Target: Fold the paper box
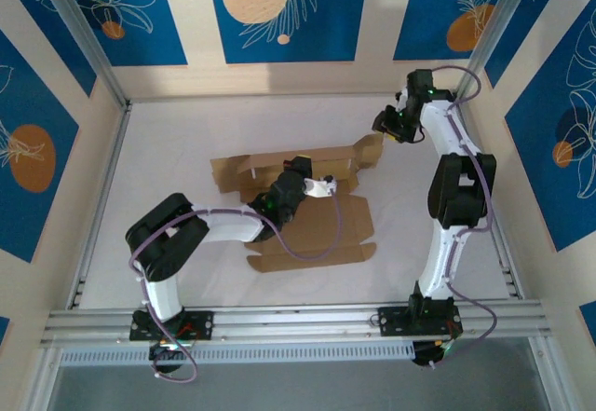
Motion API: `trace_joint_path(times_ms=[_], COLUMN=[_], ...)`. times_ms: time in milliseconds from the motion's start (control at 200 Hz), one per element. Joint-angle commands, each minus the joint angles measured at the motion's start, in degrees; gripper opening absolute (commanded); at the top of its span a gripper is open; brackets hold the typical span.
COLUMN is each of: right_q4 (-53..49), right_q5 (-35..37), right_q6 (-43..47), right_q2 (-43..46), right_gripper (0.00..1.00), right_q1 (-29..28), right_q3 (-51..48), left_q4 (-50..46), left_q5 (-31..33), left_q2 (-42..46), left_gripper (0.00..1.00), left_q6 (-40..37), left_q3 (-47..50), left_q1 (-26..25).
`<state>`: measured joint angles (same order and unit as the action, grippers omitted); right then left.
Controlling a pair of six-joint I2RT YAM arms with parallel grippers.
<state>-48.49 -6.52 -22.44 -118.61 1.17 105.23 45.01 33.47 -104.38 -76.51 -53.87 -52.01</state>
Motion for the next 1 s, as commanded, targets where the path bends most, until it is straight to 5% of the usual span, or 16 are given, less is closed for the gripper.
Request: trace_joint_path(times_ms=[0, 210, 660, 850, 990], right_q4=[-2.5, 2.2, 6.5, 3.5, 6.1], right_q5=[-12.5, -18.8, -32.0, -32.0, -24.4], right_q6=[1.1, 0.1, -6.8, -10.5, -8.7], right_q2=[-0.6, 4.8, 10.4, 10.4, 13.4], right_gripper=[0.4, 0.3, 0.41, 0.49, 0.51], right_q1=[1.3, 1.1, -0.8, -2.6, -4.5], right_q3=[0.7, -10.6, -22.8, -21.3, -24.6], left_q4=[1.0, 1.6, -1.2, -1.7, -1.7], left_q5=[-1.0, -0.2, 0.3, 0.4, 0.3], left_q2=[-1.0, -1.5, -0.7, -0.5, -0.2], left_gripper=[0.0, 0.0, 0.0, 0.0, 0.0], left_q6=[-0.1, -0.1, 2.9, 3.6, 3.5], left_q3=[0.4, -0.8, -2.1, -2.2, -1.9], left_q1=[-0.7, -0.6, -0.6, -0.5, -0.5])
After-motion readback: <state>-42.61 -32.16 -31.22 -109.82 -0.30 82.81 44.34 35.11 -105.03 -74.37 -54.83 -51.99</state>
